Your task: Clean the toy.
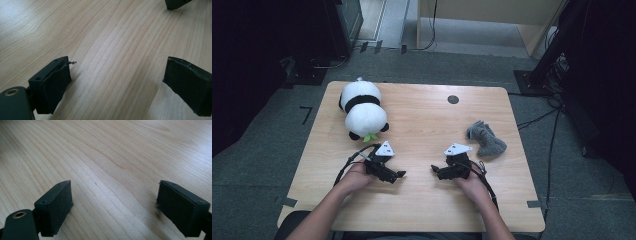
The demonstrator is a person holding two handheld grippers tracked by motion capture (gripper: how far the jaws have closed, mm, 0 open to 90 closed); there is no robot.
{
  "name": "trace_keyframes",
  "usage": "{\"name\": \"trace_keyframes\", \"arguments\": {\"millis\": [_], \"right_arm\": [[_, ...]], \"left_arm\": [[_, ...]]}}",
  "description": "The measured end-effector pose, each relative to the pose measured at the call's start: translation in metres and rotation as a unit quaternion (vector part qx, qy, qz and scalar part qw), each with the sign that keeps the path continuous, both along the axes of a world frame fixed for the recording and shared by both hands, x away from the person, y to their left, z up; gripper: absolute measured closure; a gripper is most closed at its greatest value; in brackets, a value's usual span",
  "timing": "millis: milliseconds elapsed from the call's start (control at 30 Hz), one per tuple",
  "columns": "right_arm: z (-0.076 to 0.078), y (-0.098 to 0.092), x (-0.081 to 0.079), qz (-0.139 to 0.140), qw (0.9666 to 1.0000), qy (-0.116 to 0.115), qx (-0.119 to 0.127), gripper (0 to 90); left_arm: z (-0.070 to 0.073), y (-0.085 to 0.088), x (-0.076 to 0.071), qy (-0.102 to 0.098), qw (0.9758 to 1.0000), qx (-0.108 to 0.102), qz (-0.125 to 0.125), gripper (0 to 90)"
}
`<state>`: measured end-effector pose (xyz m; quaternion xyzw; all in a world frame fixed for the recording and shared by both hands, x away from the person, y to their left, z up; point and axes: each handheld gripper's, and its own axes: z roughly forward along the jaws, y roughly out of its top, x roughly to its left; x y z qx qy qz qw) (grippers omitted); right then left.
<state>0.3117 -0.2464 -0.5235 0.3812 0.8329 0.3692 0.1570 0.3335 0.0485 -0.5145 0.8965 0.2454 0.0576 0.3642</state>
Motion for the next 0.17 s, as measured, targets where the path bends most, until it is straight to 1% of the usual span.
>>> {"name": "trace_keyframes", "arguments": {"millis": [167], "right_arm": [[-0.0001,0.0001,0.0,0.0,1.0,0.0,0.0,12.9]], "left_arm": [[-0.0011,0.0016,0.0005,-0.01,0.9999,0.005,0.012,7.0]]}}
